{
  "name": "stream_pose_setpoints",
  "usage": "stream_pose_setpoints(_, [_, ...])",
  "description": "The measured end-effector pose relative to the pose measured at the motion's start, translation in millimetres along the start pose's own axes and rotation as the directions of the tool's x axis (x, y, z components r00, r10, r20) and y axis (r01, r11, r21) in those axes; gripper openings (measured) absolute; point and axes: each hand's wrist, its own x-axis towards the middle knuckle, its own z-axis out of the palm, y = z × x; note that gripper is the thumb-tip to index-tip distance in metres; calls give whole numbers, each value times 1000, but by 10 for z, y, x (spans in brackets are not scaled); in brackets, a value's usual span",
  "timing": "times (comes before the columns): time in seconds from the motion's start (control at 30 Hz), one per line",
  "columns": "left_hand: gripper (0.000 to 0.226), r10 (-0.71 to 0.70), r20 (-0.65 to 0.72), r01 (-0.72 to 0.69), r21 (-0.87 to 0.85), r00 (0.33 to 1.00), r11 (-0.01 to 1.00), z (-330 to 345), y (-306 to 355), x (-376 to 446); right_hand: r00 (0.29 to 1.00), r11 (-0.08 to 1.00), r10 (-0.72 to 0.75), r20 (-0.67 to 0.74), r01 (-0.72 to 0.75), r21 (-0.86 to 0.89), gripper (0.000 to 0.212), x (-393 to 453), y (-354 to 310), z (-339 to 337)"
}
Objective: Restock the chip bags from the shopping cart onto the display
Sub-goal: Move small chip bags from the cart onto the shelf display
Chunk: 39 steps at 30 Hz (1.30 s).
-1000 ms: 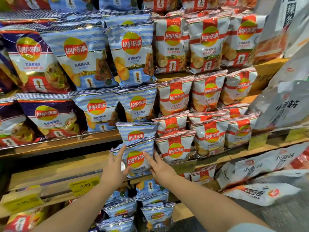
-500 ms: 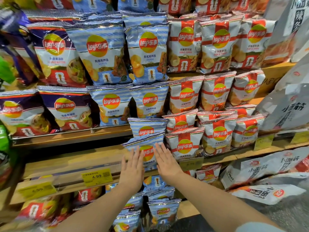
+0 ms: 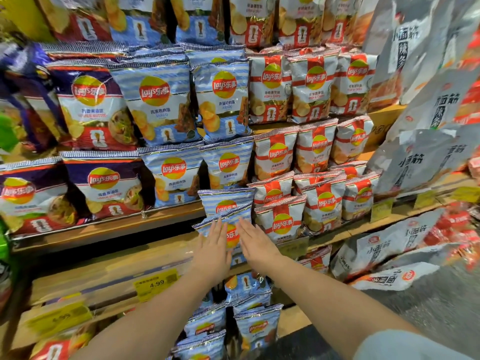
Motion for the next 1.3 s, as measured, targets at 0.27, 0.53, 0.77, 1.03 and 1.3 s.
stream_pose_setpoints(0.27, [61, 130, -154, -128, 19, 979, 992, -472, 74, -202, 986, 989, 142, -89, -145, -23, 59, -387, -337, -293])
stream_pose_setpoints(0.53, [64, 425, -62, -424, 26, 903, 905, -387, 506, -497, 907, 913, 406, -110, -398, 85, 56, -1205, -352, -135])
stream_pose_setpoints(0.77, [63, 668, -36, -666, 56, 743, 744, -316, 1304, -803, 768, 782, 623, -149, -602, 164, 56, -2230, -264, -72])
stream_pose_setpoints(1.03, [63, 855, -41, -854, 47, 516, 518, -105, 2598, -1709, 553, 598, 802, -226, -738, 314, 67, -3790, -78, 211])
stream_pose_setpoints(1.3, [59, 955, 23, -955, -2, 297, 297, 457, 3909, -3187, 368, 420, 903, -222, -867, 270, 57, -5888, -22, 789])
